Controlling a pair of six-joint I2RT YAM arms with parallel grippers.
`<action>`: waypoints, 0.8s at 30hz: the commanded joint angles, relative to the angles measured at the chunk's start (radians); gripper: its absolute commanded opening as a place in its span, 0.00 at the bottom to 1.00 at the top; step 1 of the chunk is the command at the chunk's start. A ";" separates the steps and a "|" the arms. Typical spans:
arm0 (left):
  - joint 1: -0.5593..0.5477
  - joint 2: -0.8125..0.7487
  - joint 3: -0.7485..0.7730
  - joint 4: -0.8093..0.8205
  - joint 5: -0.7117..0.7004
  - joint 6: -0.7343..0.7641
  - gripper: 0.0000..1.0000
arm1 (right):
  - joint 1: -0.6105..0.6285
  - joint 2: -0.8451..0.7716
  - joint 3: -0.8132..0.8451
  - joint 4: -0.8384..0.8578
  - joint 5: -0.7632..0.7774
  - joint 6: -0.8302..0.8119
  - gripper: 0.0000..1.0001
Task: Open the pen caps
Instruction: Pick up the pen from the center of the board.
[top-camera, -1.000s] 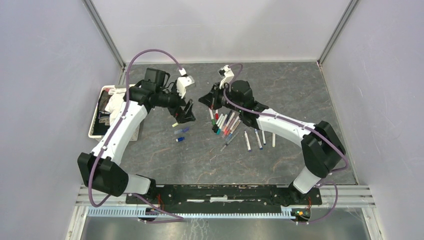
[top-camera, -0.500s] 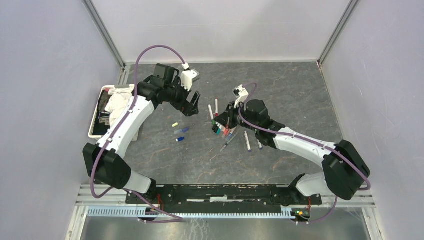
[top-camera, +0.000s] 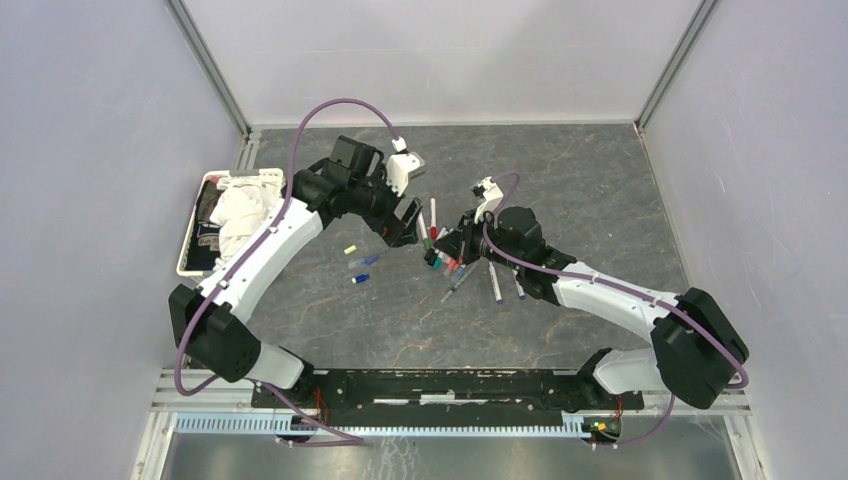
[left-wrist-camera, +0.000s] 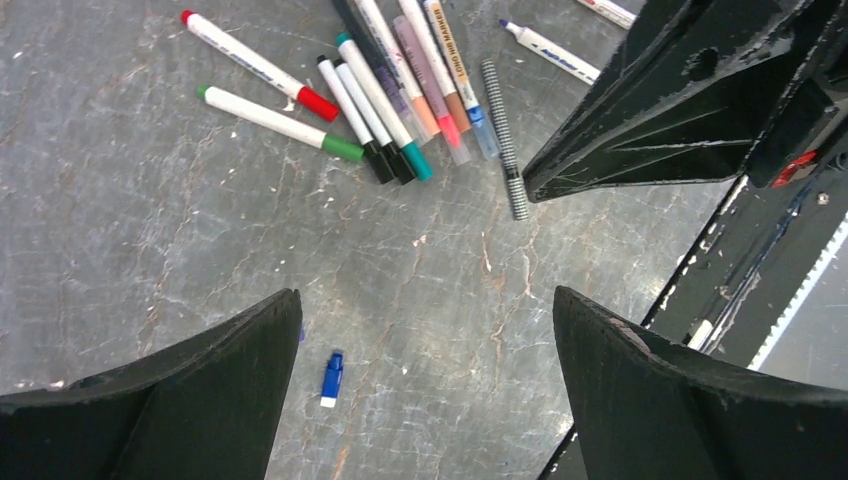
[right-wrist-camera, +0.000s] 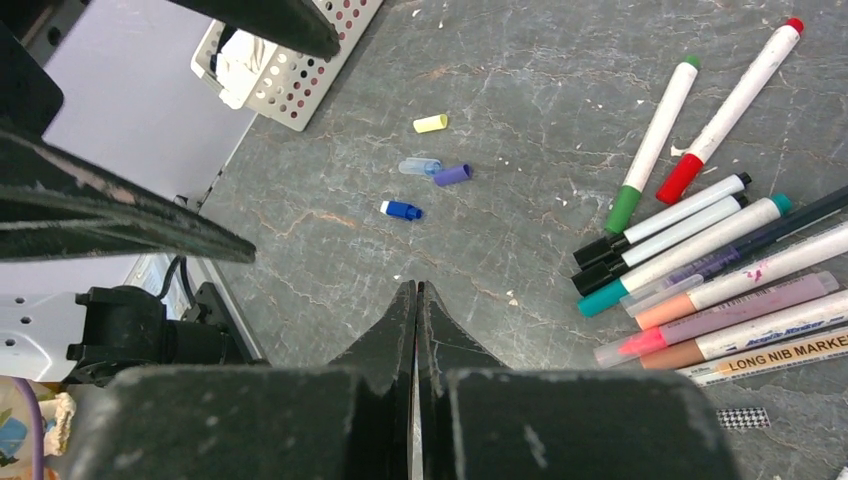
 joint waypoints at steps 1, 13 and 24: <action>-0.033 -0.014 -0.021 0.020 0.077 -0.027 1.00 | 0.003 -0.007 0.037 0.063 -0.024 0.022 0.00; -0.031 0.092 -0.006 0.041 -0.049 0.018 0.94 | 0.000 -0.011 0.083 -0.144 0.152 -0.056 0.08; 0.010 0.433 0.111 0.231 -0.140 -0.170 0.88 | -0.019 -0.007 0.191 -0.587 0.419 -0.099 0.44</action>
